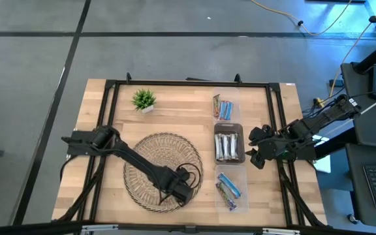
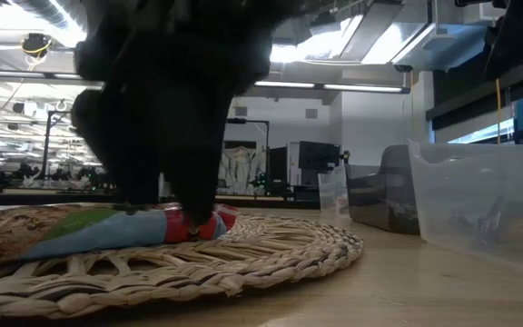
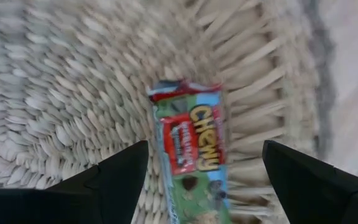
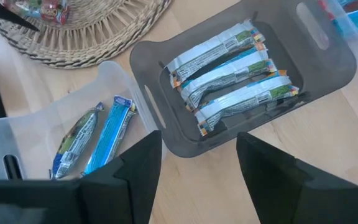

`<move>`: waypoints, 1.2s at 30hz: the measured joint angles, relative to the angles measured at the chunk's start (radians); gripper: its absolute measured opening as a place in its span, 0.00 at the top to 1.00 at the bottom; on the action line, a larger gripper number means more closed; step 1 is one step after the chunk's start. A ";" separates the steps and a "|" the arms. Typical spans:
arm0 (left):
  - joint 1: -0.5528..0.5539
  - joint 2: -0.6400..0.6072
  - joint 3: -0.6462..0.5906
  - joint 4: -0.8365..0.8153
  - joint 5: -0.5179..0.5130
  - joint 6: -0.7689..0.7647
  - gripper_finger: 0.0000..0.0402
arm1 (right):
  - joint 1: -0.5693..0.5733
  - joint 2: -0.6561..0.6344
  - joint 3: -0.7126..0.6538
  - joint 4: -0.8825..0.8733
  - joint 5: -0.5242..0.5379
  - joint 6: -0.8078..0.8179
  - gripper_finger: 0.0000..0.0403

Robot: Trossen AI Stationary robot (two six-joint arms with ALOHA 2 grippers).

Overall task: Pick and place Granola Bars by type
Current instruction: Put the red granola bar into the top transparent bin

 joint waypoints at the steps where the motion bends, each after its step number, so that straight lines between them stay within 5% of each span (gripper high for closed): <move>1: 0.000 0.010 0.000 -0.005 0.007 0.000 0.24 | 0.000 0.000 0.000 0.000 0.010 0.000 0.48; 11: 0.002 0.025 0.003 -0.010 0.028 0.002 0.26 | 0.000 0.000 0.000 -0.001 0.034 0.000 0.48; 36: 0.003 0.015 -0.002 -0.021 0.024 0.008 0.66 | 0.000 0.000 0.000 -0.001 0.033 0.002 0.48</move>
